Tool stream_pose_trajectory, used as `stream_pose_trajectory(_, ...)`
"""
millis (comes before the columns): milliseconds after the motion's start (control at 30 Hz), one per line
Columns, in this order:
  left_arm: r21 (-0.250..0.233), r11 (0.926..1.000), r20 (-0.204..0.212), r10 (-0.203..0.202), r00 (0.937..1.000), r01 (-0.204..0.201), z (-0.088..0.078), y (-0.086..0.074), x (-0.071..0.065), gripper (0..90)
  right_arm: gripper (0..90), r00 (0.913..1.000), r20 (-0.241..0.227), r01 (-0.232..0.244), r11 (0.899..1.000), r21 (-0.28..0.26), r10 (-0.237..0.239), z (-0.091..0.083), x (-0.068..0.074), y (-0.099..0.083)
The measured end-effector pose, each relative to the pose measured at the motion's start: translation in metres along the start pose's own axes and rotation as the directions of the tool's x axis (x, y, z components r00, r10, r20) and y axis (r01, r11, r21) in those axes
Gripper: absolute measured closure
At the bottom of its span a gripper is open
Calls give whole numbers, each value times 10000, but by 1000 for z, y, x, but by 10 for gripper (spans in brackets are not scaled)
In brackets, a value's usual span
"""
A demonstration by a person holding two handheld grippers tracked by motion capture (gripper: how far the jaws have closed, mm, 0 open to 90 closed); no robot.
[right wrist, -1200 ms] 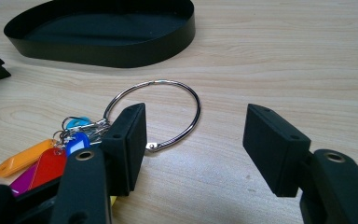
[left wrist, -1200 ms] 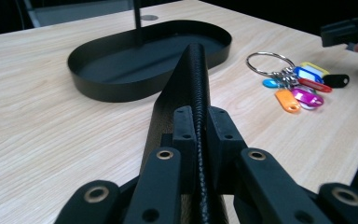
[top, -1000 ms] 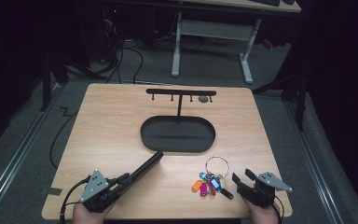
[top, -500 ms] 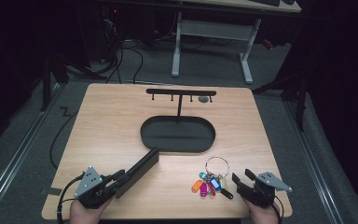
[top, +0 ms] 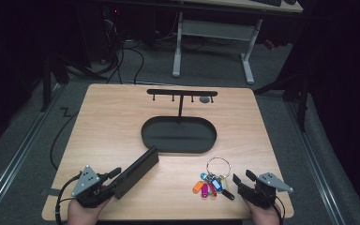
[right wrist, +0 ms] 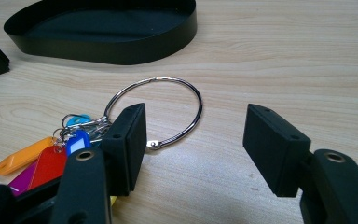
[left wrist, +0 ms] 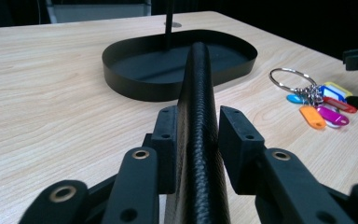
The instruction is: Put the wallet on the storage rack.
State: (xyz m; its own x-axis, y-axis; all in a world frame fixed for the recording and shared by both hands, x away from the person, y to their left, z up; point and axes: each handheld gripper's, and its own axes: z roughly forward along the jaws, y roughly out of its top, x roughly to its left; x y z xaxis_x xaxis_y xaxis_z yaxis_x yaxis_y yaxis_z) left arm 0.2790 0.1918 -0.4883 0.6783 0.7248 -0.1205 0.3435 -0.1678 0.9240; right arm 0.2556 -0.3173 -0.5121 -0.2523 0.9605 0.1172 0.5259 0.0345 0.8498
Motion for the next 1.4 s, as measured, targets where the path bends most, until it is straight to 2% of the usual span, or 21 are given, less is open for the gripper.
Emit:
stream_pose_trajectory(100, 81, 9998, -46, 193, 9998, -192, 1, -1, -1, 662, 400, 10000, -5, -15, 10000, 1, 15, 0, 0, 0)
stream_pose_trajectory(233, 166, 9965, -293, 828, 9961, -823, 1, 0, -5, 637, 400, 10000, 1, -21, 10000, 0, 21, 0, 0, 0)
stream_pose_trajectory(533, 357, 9888, -511, 1467, 9879, -1450, 4, 0, -10, 569, 397, 10000, -20, 34, 10000, 7, -34, 0, 0, 0)
stream_pose_trajectory(633, 524, 9819, -666, 1851, 9805, -1818, 4, 1, -13, 546, 401, 10000, -15, 91, 10000, 26, -91, 0, 0, 1)
stream_pose_trajectory(733, 677, 9774, -732, 2053, 9760, -2005, 5, 1, -15, 524, 402, 10000, 3, 79, 10000, 39, -79, -1, 1, 2)
stream_pose_trajectory(900, 1052, 9691, -758, 2315, 9699, -2231, 10, 0, -17, 491, 404, 9988, 249, 428, 9990, 103, -431, -6, 4, 5)
stream_pose_trajectory(1033, 1061, 9695, -795, 2297, 9700, -2209, 11, 2, -17, 457, 395, 9982, 206, 568, 9982, 166, -572, -11, 7, 16)
stream_pose_trajectory(1067, 1099, 9686, -780, 2319, 9696, -2229, 11, 3, -17, 451, 393, 9975, 181, 681, 9975, 211, -685, -11, 8, 17)
stream_pose_trajectory(1133, 1179, 9678, -626, 2307, 9710, -2223, 12, 3, -17, 450, 392, 9898, 568, 1289, 9912, 287, -1304, -12, 9, 18)
stream_pose_trajectory(1267, 1635, 9585, -703, 2476, 9663, -2337, 17, 8, -19, 433, 392, 9923, 673, 1045, 9945, -8, -1042, -8, 6, 10)
stream_pose_trajectory(1333, 1848, 9543, -696, 2509, 9655, -2347, 18, 13, -20, 419, 392, 9947, 486, 908, 9959, 61, -910, -7, 5, 6)
stream_pose_trajectory(1400, 2097, 9404, -676, 2870, 9556, -2676, 18, 18, -21, 411, 391, 9927, 554, 1073, 9942, 71, -1076, -7, 6, 4)
